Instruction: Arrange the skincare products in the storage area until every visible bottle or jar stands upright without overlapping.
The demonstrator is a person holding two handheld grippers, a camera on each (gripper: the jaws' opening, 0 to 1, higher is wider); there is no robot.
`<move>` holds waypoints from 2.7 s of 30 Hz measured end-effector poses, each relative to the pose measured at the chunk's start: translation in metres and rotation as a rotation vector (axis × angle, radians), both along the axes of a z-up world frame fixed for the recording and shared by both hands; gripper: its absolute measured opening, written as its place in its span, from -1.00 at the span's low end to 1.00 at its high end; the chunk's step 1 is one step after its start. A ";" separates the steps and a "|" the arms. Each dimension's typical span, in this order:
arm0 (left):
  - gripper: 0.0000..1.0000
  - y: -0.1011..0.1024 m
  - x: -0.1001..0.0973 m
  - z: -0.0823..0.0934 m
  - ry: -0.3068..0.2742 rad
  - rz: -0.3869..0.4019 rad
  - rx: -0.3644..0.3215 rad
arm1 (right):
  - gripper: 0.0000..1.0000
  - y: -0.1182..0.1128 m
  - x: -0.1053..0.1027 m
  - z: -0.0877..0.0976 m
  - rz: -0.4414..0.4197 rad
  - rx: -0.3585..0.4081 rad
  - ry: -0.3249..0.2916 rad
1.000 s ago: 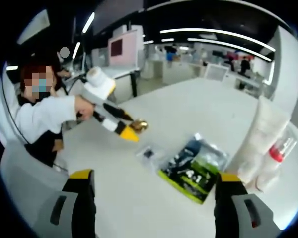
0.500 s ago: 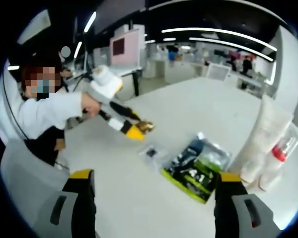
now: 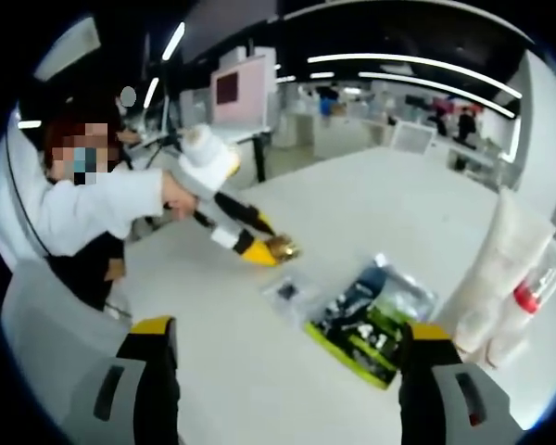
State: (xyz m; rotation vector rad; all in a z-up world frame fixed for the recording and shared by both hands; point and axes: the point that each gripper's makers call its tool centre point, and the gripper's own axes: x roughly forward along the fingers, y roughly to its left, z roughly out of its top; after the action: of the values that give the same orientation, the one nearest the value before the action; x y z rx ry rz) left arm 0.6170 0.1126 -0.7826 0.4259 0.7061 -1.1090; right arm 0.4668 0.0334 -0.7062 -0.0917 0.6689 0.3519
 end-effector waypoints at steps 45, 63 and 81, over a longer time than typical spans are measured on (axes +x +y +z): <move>-0.24 -0.009 -0.019 -0.002 -0.055 -0.027 0.073 | 0.89 0.016 -0.003 -0.005 0.052 0.004 0.014; -0.26 0.003 -0.013 0.005 -0.103 -0.047 0.065 | 0.82 0.021 -0.002 -0.004 0.062 0.010 0.008; 0.15 0.004 0.017 -0.006 -0.064 -0.060 0.041 | 0.81 0.019 -0.004 -0.008 0.060 0.013 0.019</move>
State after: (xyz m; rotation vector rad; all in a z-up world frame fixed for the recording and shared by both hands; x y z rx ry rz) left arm 0.6345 0.1170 -0.7885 0.5185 0.6645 -1.1335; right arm 0.4631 0.0525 -0.7144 -0.0966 0.6838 0.4154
